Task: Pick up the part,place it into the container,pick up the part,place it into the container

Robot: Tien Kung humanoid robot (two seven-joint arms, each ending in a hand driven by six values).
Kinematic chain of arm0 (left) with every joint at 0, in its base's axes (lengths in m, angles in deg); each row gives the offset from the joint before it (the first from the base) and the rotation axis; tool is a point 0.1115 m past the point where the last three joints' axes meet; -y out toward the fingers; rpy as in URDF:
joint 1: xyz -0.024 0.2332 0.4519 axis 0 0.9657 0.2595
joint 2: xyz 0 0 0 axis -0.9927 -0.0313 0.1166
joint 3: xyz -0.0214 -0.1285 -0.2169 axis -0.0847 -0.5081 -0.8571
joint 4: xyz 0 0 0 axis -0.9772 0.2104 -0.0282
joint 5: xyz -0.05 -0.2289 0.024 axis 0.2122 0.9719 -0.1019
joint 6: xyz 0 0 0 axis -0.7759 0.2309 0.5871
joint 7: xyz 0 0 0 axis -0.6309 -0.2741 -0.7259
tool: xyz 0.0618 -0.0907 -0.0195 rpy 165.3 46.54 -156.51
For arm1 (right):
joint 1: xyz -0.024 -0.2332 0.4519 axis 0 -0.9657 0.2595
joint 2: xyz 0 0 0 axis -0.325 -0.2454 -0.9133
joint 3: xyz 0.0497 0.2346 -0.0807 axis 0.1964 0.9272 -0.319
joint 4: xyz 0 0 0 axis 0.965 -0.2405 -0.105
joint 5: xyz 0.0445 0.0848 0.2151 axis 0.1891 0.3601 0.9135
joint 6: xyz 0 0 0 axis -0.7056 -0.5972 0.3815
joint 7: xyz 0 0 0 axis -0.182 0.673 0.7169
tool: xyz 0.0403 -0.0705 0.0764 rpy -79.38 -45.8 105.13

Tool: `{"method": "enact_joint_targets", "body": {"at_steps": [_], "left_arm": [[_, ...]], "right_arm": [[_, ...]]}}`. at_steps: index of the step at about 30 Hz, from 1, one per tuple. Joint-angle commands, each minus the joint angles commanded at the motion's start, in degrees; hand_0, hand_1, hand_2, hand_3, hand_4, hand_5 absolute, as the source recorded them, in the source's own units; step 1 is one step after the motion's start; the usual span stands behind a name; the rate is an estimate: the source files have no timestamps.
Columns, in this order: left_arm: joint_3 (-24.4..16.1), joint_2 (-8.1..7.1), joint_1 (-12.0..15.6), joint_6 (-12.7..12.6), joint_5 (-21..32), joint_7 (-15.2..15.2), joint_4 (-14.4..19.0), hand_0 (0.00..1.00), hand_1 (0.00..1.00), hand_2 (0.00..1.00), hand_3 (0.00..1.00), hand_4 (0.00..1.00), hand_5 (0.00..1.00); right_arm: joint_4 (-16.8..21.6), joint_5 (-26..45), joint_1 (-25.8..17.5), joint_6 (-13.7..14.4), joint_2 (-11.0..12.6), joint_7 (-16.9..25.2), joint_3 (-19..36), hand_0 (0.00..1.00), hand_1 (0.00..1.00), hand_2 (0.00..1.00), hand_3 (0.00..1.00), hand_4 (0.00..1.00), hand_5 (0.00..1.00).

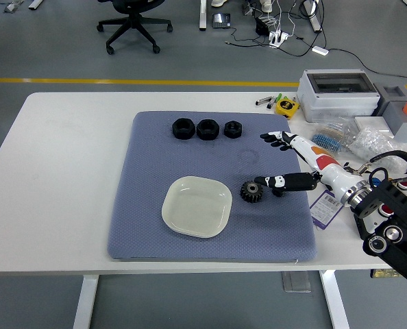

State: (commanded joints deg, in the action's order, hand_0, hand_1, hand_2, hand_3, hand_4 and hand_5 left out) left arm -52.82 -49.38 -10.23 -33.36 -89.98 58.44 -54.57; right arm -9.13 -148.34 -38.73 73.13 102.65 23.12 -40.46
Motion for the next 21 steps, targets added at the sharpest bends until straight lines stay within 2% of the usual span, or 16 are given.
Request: {"method": "enact_joint_targets", "body": {"at_steps": [5, 6, 11, 12, 17, 18, 21], "left_arm": [[0.09, 0.02, 0.04, 0.00, 0.05, 0.04, 0.00, 0.539, 0.571, 0.588, 0.630, 0.661, 0.642], [0.13, 0.02, 0.06, 0.00, 0.10, 0.04, 0.00, 0.539, 0.571, 0.587, 0.630, 0.660, 0.642], [-0.01, 0.01, 0.25, 0.09, -0.22, 0.20, 0.00, 0.539, 0.571, 0.587, 0.630, 0.660, 0.642], [-0.06, 0.00, 0.37, 0.13, -0.30, 0.26, 0.00, 0.539, 0.570, 0.587, 0.629, 0.660, 0.642], [-0.45, 0.04, 0.70, 0.31, -1.04, 0.52, 0.00, 0.539, 0.570, 0.587, 0.629, 0.660, 0.642], [-0.45, 0.04, 0.71, 0.32, -1.07, 0.53, 0.00, 0.539, 0.571, 0.587, 0.630, 0.660, 0.641], [-0.57, 0.07, 0.82, 0.43, -1.44, 0.69, 0.00, 0.539, 0.571, 0.587, 0.630, 0.660, 0.641]], "right_arm": [[-2.73, -9.68, 1.53, -0.59, -0.80, -1.54, -1.82, 0.768, 0.802, 0.832, 0.883, 0.998, 0.188], [-3.16, -11.92, 1.75, -0.72, -0.89, -1.73, -2.15, 0.706, 0.743, 0.781, 0.848, 0.998, 0.178], [-5.85, -22.80, 2.71, -1.12, -1.49, -3.14, -4.03, 0.706, 0.743, 0.781, 0.848, 0.998, 0.178], [-6.69, -23.40, 2.79, -0.85, -1.77, -3.66, -4.49, 0.640, 0.682, 0.737, 0.799, 0.998, 0.184], [-9.49, -22.79, 2.59, 0.83, -3.24, -5.98, -5.39, 0.640, 0.682, 0.737, 0.799, 0.998, 0.184], [-9.61, -22.72, 2.58, 0.89, -3.30, -6.07, -5.42, 0.527, 0.610, 0.674, 0.646, 0.990, 0.211], [-11.59, -19.88, 2.32, 2.33, -4.27, -7.55, -5.82, 0.527, 0.610, 0.674, 0.646, 0.990, 0.211]]}}
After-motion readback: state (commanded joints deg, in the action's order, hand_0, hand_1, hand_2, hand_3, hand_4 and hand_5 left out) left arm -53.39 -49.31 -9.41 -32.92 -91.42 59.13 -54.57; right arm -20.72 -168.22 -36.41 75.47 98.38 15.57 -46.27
